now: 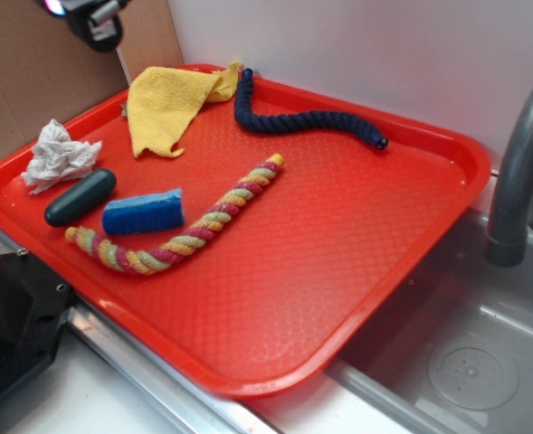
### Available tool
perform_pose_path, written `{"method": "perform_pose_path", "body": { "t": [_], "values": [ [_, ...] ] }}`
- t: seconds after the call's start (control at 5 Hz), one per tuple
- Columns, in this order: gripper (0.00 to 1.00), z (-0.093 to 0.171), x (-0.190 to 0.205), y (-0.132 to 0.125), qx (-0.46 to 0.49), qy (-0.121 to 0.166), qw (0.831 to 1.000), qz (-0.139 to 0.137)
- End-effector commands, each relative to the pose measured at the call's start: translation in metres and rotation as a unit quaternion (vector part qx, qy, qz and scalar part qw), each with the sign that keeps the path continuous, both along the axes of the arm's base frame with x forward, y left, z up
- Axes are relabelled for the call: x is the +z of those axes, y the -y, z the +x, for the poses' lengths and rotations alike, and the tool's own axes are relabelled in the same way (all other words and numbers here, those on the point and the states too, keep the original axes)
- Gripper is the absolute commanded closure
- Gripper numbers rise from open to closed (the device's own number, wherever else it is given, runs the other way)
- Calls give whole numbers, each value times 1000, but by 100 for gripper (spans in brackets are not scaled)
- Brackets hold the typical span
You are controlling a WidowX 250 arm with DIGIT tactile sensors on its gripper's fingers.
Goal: Grab the blue rope.
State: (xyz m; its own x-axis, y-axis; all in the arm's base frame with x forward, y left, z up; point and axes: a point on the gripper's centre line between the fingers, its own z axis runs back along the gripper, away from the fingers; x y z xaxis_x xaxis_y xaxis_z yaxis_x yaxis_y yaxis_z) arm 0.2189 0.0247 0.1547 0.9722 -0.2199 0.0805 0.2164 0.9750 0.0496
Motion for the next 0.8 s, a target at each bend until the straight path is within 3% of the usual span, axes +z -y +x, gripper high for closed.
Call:
{"method": "perform_pose_path", "body": {
  "t": [0.0,0.4,0.6],
  "values": [
    [0,51,-15,-7,-40,42,998,17],
    [0,51,-15,-7,-40,42,998,17],
    [0,71,-49,-1,-164,69,984,34]
  ]
}}
